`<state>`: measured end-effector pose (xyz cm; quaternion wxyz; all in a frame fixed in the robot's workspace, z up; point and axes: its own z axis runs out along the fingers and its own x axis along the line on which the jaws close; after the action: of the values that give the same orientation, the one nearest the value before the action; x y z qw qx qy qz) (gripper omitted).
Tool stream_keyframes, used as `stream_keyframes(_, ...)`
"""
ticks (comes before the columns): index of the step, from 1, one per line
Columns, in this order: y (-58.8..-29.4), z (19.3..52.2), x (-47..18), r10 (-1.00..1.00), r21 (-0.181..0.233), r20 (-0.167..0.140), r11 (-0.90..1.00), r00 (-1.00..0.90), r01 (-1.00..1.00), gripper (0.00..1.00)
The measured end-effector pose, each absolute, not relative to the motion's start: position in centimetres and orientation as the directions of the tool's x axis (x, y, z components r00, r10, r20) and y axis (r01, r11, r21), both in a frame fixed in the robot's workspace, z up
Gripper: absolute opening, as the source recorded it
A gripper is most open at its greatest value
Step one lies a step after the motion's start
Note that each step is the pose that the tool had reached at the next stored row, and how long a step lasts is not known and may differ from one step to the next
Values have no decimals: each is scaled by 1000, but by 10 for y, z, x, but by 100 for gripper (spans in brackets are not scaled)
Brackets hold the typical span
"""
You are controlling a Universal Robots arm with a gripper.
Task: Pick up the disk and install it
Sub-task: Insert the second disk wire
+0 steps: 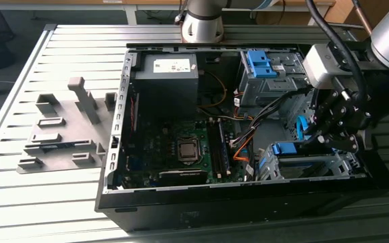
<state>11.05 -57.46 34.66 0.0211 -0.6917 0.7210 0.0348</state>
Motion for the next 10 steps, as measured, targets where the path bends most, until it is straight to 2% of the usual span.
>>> stream_keyframes(1,-575,347,111,-996,21,-79,41,-42,-999,22)
stream_keyframes(2,-575,347,110,-996,21,-79,41,-42,-999,16)
stream_keyframes(3,-575,347,110,-996,21,-78,41,-42,-999,16)
stream_keyframes(4,-575,347,110,-996,21,-78,41,-42,-999,11)
stream_keyframes(10,-575,347,110,-996,21,-78,41,-42,-999,11)
